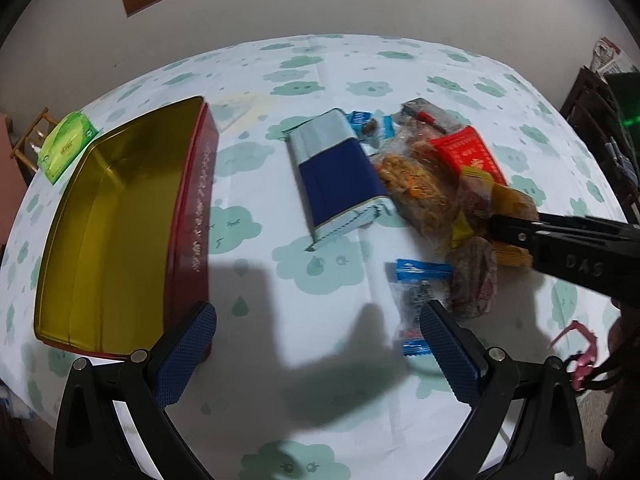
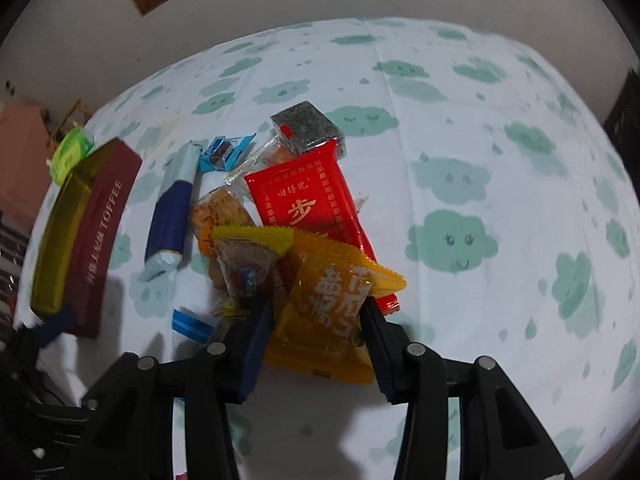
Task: Organize snacks
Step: 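Grasp the orange-yellow bag with the right tool while the left tool grasps the pink candy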
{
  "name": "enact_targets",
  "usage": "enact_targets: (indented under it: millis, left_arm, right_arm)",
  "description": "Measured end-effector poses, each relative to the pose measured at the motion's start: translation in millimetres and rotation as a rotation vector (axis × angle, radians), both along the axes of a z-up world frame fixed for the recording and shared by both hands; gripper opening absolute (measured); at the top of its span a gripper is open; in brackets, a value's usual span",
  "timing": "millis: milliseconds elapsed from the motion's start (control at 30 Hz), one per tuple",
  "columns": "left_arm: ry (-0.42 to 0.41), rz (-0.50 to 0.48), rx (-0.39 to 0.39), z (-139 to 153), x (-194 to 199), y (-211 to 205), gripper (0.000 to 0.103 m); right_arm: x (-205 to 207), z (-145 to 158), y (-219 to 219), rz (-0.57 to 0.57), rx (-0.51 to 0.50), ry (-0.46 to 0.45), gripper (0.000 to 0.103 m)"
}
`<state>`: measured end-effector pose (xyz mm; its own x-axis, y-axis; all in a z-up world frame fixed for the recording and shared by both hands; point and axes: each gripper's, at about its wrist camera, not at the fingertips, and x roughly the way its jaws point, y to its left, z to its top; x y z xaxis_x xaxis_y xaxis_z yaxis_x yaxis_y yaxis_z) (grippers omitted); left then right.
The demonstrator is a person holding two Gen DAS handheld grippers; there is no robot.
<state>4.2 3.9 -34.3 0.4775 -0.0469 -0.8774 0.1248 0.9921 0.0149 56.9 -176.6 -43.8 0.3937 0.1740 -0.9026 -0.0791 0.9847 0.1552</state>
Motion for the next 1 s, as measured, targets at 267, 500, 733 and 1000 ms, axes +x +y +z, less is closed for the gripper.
enact_targets:
  millis: [267,500,733,1000]
  left_arm:
    - [-0.036,-0.084,-0.026,9.4,-7.3,-21.6,0.098]
    - [0.012,-0.145,-0.059,6.2,-5.9,-42.2,0.085]
    - [0.054,-0.205,-0.122,5.9,-2.1,-56.8,0.063]
    - [0.112,-0.244,-0.141,0.5,8.1,-72.3,0.035]
  right_arm:
    - [-9.4,5.0,2.2,0.097,-0.092,-0.112,0.035]
    - [-21.7,6.2,-22.2,0.076,-0.087,-0.135,0.034]
    - [-30.1,5.1,-46.0,0.039,-0.131,-0.164,0.034]
    - [-36.3,0.6,-61.1,0.011,-0.088,-0.169,0.034]
